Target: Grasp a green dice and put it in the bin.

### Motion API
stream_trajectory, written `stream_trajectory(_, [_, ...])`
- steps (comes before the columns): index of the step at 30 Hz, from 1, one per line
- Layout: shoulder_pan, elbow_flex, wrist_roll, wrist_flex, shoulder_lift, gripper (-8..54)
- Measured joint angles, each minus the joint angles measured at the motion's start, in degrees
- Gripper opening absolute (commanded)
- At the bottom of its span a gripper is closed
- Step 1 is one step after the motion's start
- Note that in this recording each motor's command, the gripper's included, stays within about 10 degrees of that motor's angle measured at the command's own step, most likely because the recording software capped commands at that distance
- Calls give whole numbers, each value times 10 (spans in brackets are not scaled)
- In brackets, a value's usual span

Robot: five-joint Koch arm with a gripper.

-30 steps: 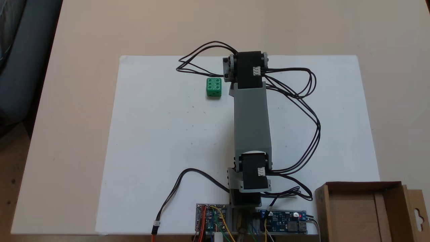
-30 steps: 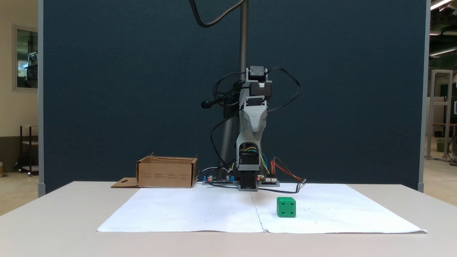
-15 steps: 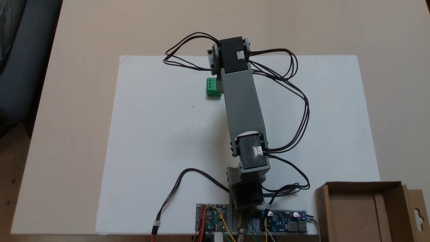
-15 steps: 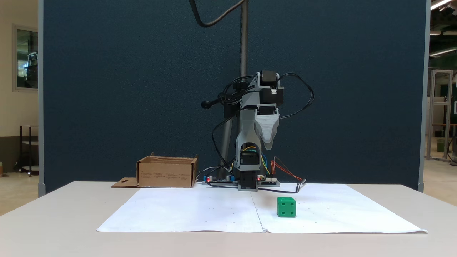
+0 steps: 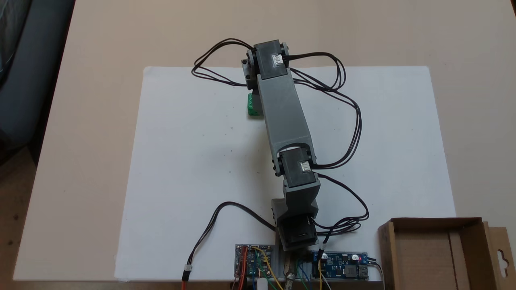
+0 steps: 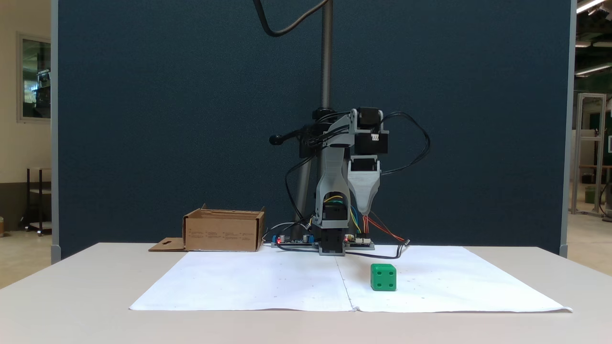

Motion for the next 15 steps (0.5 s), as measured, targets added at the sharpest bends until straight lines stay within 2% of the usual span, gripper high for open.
stream_trajectory(15, [5,30,-4,-37,-2,468])
